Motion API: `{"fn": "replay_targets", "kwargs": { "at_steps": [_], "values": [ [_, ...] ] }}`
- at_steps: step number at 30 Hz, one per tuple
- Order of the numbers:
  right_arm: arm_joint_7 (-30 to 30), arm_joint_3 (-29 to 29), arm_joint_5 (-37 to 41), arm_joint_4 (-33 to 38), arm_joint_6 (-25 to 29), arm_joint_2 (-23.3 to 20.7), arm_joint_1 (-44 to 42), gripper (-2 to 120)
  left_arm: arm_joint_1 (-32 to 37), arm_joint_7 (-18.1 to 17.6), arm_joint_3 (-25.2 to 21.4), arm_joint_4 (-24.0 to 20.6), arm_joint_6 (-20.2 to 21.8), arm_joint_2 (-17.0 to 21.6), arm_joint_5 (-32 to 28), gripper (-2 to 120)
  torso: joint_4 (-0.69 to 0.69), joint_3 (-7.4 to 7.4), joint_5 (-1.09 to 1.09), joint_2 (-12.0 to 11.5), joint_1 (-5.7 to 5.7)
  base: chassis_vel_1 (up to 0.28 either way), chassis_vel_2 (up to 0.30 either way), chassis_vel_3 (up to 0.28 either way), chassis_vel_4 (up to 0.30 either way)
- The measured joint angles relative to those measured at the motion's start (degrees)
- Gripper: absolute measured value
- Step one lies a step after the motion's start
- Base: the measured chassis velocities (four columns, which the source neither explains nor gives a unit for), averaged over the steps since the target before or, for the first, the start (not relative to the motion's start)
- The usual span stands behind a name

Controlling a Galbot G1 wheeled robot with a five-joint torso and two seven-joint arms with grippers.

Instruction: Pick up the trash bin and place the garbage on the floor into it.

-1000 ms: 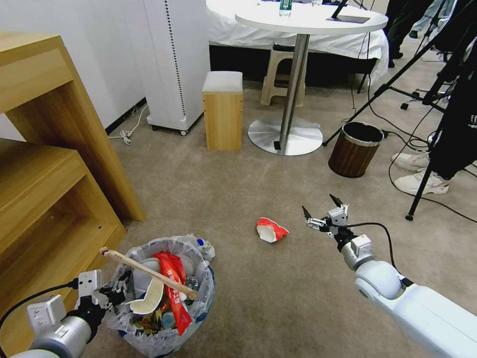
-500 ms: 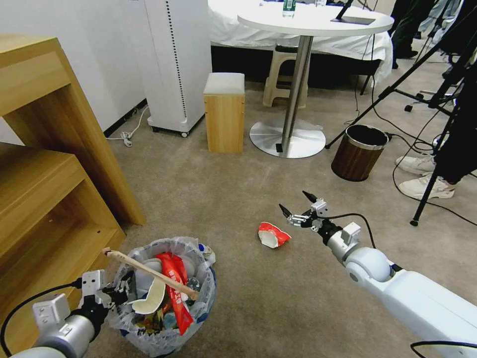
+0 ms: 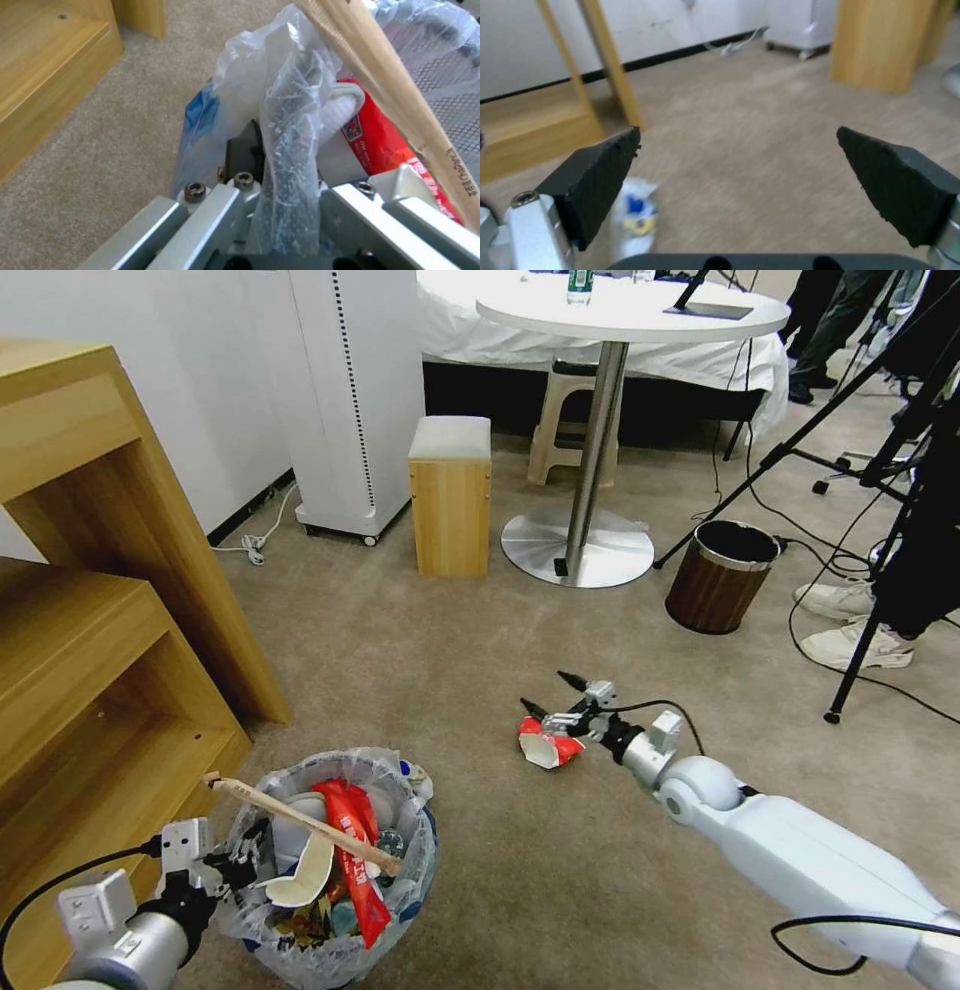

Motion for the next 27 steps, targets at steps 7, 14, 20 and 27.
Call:
{"fn": "replay_targets", "kwargs": {
  "at_steps": [7, 14, 20, 27],
  "values": [
    [-7.1, -5.1, 4.5, -7.5, -0.5, 4.0, 2.1, 100, 0.2, 0.1, -0.3, -0.2, 0.0, -0.9, 0.3, 1, -0.01, 0.00, 0.01, 0.0, 0.00, 0.000, 0.000, 0.000, 0.000],
    [-15.5, -10.9, 5.5, -21.9, -0.2, 14.1, 5.5, 100, 1.0, 0.5, -0.9, -0.6, -0.5, -2.4, 0.7, 1, -0.01, 0.00, 0.00, 0.0, 0.00, 0.000, 0.000, 0.000, 0.000],
    [-18.6, -12.0, 5.0, -27.2, -0.7, 20.3, 6.0, 100, 1.5, 0.7, -1.1, -1.2, -0.7, -3.8, 1.2, 1, -0.01, 0.00, 0.00, 0.0, 0.00, 0.000, 0.000, 0.000, 0.000],
    [-19.7, -12.6, 3.7, -33.3, -0.7, 25.2, 6.8, 100, 2.4, 1.3, -1.4, -1.8, -1.3, -5.0, 2.0, 1, 0.00, 0.00, 0.00, 0.0, 0.00, 0.000, 0.000, 0.000, 0.000]
  ]
}}
